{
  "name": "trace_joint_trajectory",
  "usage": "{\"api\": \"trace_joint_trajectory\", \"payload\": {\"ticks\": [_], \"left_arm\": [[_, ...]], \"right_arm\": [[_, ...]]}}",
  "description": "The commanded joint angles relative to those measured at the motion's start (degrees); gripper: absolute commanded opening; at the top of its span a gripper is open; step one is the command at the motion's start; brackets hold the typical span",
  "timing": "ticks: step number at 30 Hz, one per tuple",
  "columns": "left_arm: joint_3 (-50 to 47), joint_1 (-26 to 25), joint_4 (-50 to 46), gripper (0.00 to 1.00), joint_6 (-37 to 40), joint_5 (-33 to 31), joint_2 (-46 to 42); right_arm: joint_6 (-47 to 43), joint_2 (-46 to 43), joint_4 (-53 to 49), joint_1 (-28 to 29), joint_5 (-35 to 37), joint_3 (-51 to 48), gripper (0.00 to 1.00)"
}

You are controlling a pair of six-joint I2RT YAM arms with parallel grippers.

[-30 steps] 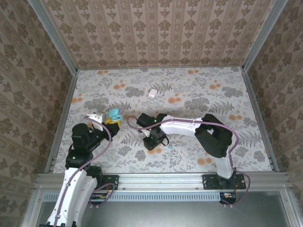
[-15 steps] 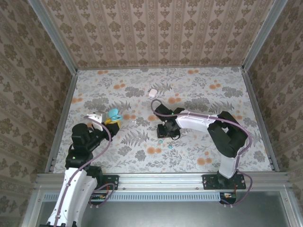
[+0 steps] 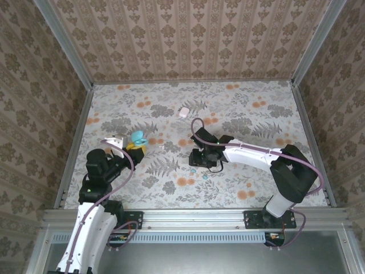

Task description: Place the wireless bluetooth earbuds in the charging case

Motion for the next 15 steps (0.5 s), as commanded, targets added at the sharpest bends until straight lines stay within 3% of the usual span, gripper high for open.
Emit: {"api": "trace_joint_trajectory", "payload": {"ticks": [1,8,15], "left_arm": [[0.3,0.2,2.1,0.28,-1.4,1.5,0.2],[0.4,0.2,2.8,0.28,-1.5,1.6,1.0],[0.7,0.2,3.4,0.28,-1.3,1.8,2.4]], "right_arm": [[2.9,0.9,1.2,2.8,-1.1,-1.0,0.36],[4.2,5.6,4.0,6.0,-2.4,-1.0,0.27],[2.2,8.6,3.6,4.8,-2.7,-0.4,0.21]]}}
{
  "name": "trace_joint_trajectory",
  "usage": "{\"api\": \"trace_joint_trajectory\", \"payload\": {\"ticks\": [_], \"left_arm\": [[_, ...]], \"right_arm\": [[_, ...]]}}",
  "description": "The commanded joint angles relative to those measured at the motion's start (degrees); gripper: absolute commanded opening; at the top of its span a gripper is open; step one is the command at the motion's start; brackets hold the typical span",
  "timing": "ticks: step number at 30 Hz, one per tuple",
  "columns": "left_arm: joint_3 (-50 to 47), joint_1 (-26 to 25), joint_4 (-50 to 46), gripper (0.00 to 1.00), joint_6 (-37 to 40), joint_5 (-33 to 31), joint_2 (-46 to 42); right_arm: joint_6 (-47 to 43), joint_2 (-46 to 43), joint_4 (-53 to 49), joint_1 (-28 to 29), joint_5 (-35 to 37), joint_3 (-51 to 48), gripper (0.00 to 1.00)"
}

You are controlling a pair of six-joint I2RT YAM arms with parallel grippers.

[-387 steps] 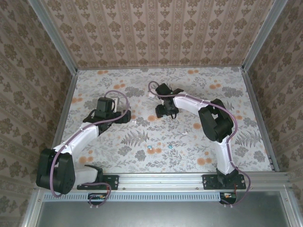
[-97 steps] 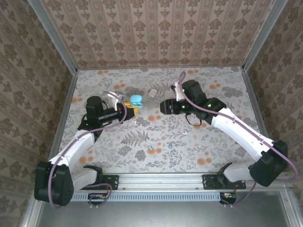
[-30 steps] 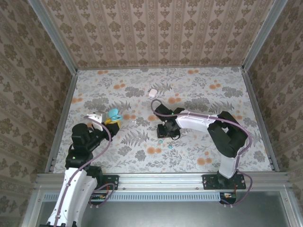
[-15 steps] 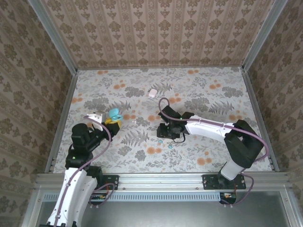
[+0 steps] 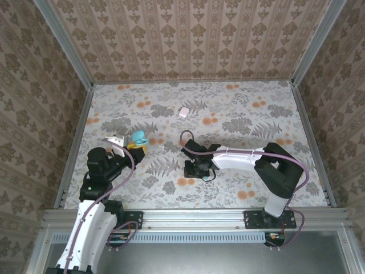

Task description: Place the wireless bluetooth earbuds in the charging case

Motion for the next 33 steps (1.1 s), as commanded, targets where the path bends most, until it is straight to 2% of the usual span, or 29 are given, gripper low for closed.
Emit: {"api": "trace_joint_trajectory", "payload": {"ticks": [1,8,17,24,33], "left_arm": [[0.7,0.2,2.6,0.28,-0.9,1.2,0.2],[0.5,0.2,3.1,0.28,-1.0,1.0,0.5],[0.3,0.2,2.8,0.28,-0.6,1.0,0.9],[0.4,0.2,2.7,0.28,-0.6,1.1,0.8],[0.3,0.2,2.1,0.29,-0.4,1.2,0.3]], "right_arm": [[-0.7,1.8,0.0,-1.0,-0.8,0.2,0.21],[-2.2,1.6,-0.6,-3.6,-0.5,0.1,0.2],[-6.2,4.0,-4.0,-6.0,0.3,5.4,0.21],[-7.3,2.7,-4.9,-8.3,0.4,6.3,0.28],[-9.4,1.9,-3.0,-8.6,-3.5,7.1,0.3]]}}
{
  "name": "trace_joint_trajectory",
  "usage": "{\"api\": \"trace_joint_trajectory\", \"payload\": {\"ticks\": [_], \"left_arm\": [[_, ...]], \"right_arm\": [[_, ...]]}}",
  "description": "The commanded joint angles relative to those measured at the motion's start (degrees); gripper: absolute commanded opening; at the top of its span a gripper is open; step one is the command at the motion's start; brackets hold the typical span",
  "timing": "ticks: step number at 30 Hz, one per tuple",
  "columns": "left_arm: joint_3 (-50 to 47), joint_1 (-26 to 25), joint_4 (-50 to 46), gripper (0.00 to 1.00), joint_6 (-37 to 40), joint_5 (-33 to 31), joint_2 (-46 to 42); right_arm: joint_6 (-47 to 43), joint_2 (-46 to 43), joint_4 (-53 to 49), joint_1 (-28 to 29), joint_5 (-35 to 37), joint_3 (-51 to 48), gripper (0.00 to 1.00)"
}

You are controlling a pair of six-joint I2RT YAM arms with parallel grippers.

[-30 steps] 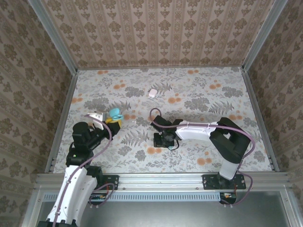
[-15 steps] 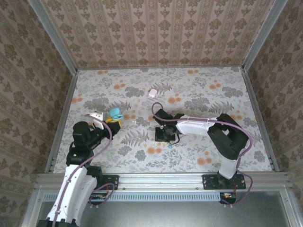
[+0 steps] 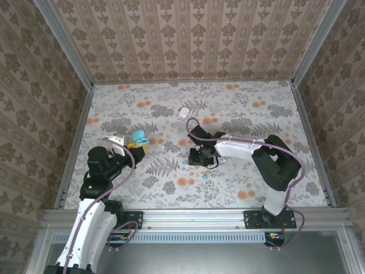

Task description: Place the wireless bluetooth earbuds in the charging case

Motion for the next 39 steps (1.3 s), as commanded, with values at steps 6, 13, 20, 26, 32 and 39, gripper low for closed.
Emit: {"api": "trace_joint_trajectory", "payload": {"ticks": [6,13,20,26,32,39], "left_arm": [[0.3,0.3,0.4,0.28,-0.3,1.2,-1.2],[0.3,0.2,-0.7,0.28,-0.3,0.5,-2.2],[0.2,0.2,-1.2,0.28,0.0,0.9,-2.4],[0.0,0.2,-0.9,0.28,0.3,0.9,-2.5],[0.0,0.2,-0.9,0.29,0.3,1.1,-2.3],[0.0,0.2,-0.8,0.29,0.3,1.2,-2.3]], "right_arm": [[-4.5,2.0,-4.8,1.7,-1.8,8.2,0.3],[0.3,5.7,-5.5,3.4,-0.7,11.3,0.3],[1.9,7.5,-10.6,5.2,3.3,14.3,0.33],[2.1,8.3,-12.0,5.7,4.8,15.2,0.34],[1.6,10.0,-13.3,5.7,6.0,17.0,0.34],[1.2,12.5,-13.7,5.7,5.6,19.4,0.34]]}}
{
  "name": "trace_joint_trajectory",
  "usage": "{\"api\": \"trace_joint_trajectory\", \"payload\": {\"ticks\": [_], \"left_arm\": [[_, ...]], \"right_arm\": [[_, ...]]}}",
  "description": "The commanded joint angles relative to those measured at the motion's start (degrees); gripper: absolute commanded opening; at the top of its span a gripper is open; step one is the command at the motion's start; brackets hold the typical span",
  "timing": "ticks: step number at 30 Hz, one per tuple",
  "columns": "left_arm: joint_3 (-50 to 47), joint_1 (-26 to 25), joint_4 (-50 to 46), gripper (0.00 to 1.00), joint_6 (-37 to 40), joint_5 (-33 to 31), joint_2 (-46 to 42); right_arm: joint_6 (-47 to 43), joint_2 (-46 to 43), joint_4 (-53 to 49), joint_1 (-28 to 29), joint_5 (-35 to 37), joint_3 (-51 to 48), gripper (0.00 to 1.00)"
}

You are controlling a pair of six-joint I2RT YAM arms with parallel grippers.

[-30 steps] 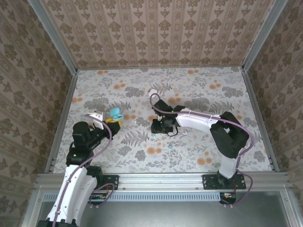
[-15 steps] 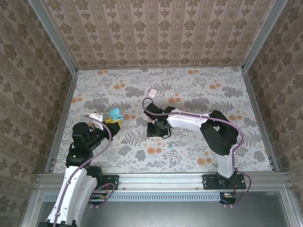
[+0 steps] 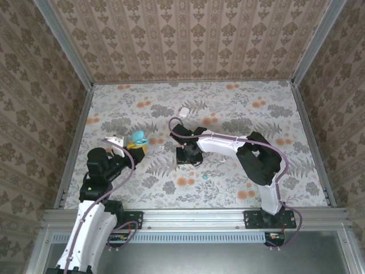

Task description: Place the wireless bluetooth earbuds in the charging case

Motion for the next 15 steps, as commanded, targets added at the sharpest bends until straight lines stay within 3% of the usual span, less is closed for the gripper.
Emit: {"api": "trace_joint_trajectory", "payload": {"ticks": [1,7,15], "left_arm": [[0.1,0.3,0.3,0.29,0.3,1.2,-0.7],[0.0,0.2,0.4,0.29,0.3,1.3,-0.7],[-0.1,0.3,0.6,0.29,0.2,1.4,-0.7]], "right_arm": [[0.0,2.0,-2.5,0.2,0.9,2.1,0.34],[-0.4,3.3,-3.4,0.2,1.2,2.5,0.34],[-1.4,2.9,-4.7,0.3,1.7,2.0,0.26]]}}
